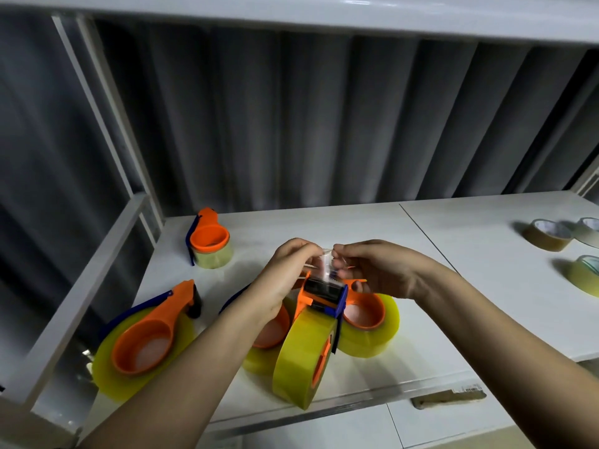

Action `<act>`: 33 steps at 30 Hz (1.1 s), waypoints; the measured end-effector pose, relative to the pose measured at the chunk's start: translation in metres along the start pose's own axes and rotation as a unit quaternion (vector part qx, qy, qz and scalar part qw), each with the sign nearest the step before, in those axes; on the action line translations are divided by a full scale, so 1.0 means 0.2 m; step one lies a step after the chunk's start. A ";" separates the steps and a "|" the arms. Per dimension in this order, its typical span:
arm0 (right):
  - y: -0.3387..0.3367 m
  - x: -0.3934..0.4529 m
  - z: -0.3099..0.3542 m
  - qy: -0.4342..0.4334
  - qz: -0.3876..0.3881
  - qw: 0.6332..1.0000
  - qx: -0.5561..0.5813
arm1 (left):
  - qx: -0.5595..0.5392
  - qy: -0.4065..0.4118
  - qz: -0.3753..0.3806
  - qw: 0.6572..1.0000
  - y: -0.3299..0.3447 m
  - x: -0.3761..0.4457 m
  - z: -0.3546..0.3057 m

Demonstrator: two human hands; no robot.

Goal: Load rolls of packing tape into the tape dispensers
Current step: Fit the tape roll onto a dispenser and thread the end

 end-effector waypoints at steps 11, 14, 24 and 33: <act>0.03 0.06 -0.10 0.035 0.047 0.988 0.140 | 0.264 0.170 0.033 0.949 0.00 0.01 -0.19; 0.03 0.06 -0.10 0.032 0.055 0.988 0.139 | 0.320 0.217 0.069 0.920 0.03 0.00 -0.24; -0.01 0.05 -0.04 -0.027 0.014 0.999 0.027 | 0.344 0.184 0.096 0.916 0.06 0.03 -0.22; -0.05 -0.07 0.14 -0.276 -0.136 0.908 -0.284 | 0.258 -0.037 0.206 0.943 0.10 0.05 -0.14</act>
Point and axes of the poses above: each hand's wrist, its own x-axis towards the middle knuckle, its own y-axis out of the palm, z = x × y, the point moved 8 cm from there along x, towards the middle knuckle, and after that the axes turned 7 degrees about x, right-handed, at the moved point
